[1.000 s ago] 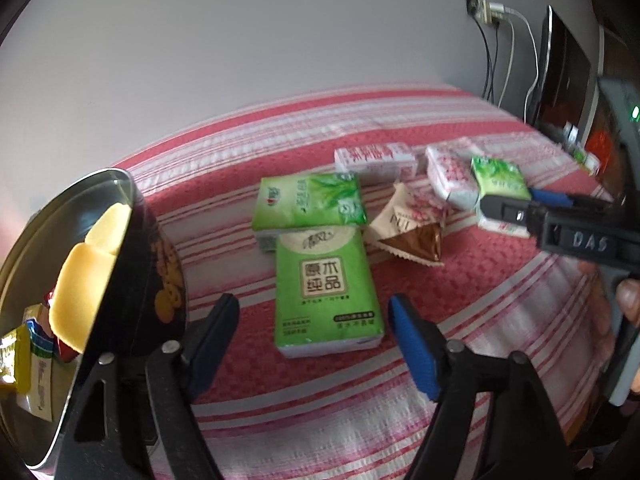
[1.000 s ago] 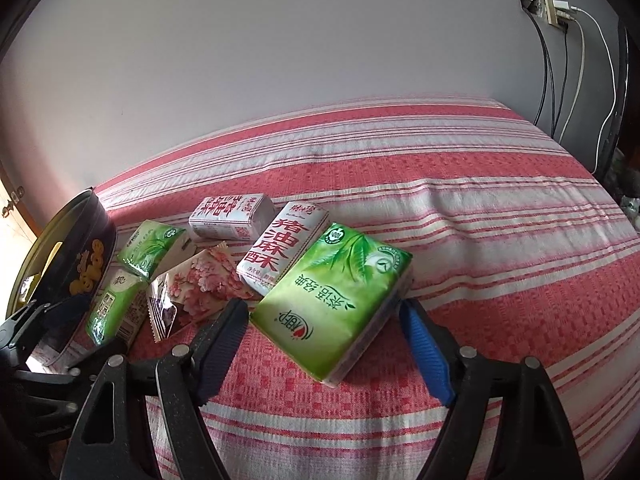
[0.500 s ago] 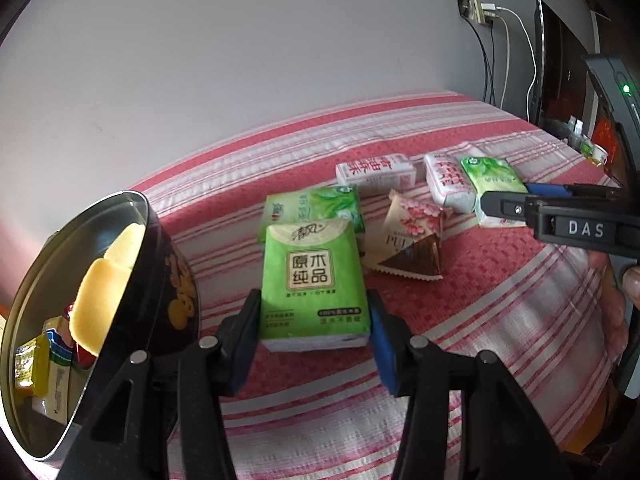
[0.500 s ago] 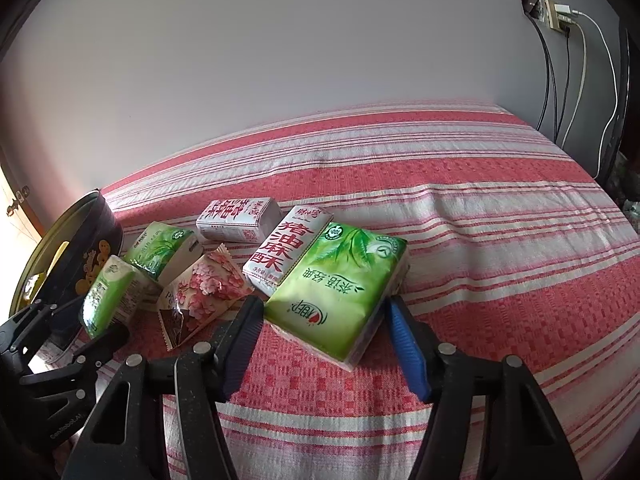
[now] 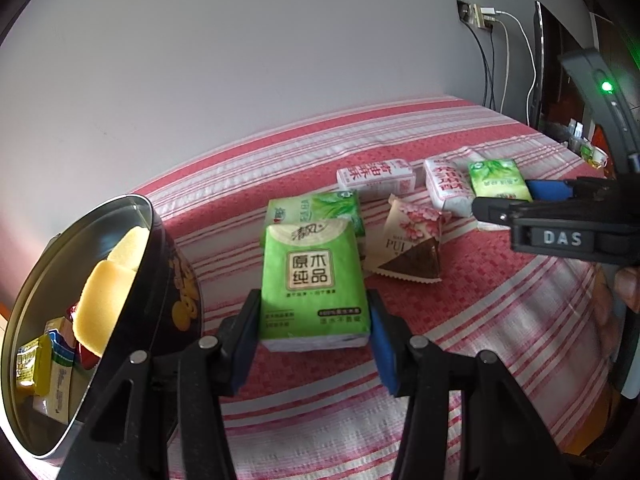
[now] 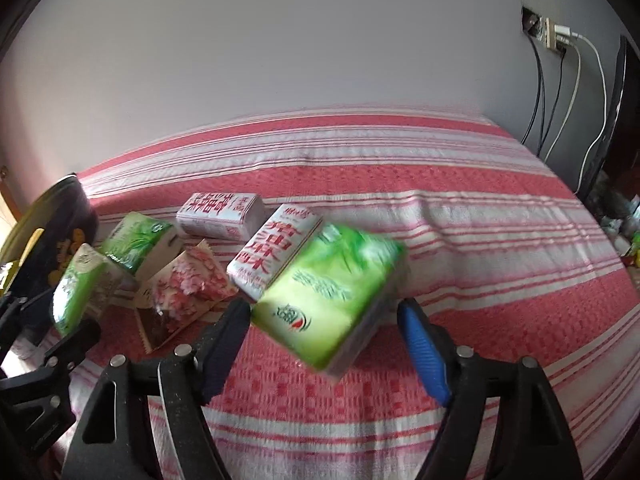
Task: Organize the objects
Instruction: 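Grasp a green tissue pack with the left gripper while the right grasps another green tissue pack, then lift the green tissue packs off the bed with both grippers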
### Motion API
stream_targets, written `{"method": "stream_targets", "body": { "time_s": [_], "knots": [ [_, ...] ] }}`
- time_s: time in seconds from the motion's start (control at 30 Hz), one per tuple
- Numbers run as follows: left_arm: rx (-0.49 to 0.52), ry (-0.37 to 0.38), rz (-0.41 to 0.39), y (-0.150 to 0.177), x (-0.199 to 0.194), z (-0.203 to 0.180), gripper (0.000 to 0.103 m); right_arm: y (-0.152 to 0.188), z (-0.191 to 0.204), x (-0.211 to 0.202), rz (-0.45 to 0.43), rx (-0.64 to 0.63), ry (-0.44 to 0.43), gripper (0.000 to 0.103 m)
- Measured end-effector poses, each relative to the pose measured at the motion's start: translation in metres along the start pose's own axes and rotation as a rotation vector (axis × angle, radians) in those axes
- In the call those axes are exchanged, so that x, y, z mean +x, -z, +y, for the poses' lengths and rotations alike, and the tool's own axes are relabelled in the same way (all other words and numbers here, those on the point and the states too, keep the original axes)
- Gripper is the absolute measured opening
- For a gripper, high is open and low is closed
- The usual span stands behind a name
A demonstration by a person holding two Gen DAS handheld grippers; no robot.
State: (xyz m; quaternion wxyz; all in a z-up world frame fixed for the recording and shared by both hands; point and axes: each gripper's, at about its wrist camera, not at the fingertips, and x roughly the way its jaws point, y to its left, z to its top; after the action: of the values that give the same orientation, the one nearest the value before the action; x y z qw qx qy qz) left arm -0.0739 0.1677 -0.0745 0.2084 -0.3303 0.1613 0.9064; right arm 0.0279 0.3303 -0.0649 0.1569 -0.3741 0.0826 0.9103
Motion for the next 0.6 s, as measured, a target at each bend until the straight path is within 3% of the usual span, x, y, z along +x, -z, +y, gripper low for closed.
{"method": "stream_targets", "body": {
  "time_s": [0.17,0.2,0.23,0.3,0.37,0.5,0.6],
  "knots": [
    [-0.006,0.007,-0.011,0.001,-0.002,0.001,0.05,-0.001,0.003,0.005,0.019,-0.01,0.03,0.078],
    [-0.006,0.008,-0.014,0.001,-0.002,0.001,0.05,-0.002,0.003,0.006,0.029,-0.009,0.034,0.075],
    [-0.006,0.008,-0.017,0.001,-0.003,0.001,0.05,-0.001,0.002,0.008,0.038,-0.011,0.034,0.063],
    [-0.009,0.012,-0.024,0.001,-0.003,0.002,0.05,0.0,0.002,0.009,0.042,-0.018,0.032,0.048],
    [-0.017,0.017,-0.027,0.001,-0.004,0.004,0.05,0.0,0.002,0.008,0.035,-0.019,0.032,0.045],
    [-0.022,0.027,-0.026,0.001,-0.005,0.005,0.05,0.001,-0.004,0.009,0.05,-0.011,0.011,0.046],
    [-0.019,0.029,-0.026,0.002,-0.005,0.005,0.05,0.005,-0.008,0.003,0.049,-0.004,0.041,0.072]
  ]
}}
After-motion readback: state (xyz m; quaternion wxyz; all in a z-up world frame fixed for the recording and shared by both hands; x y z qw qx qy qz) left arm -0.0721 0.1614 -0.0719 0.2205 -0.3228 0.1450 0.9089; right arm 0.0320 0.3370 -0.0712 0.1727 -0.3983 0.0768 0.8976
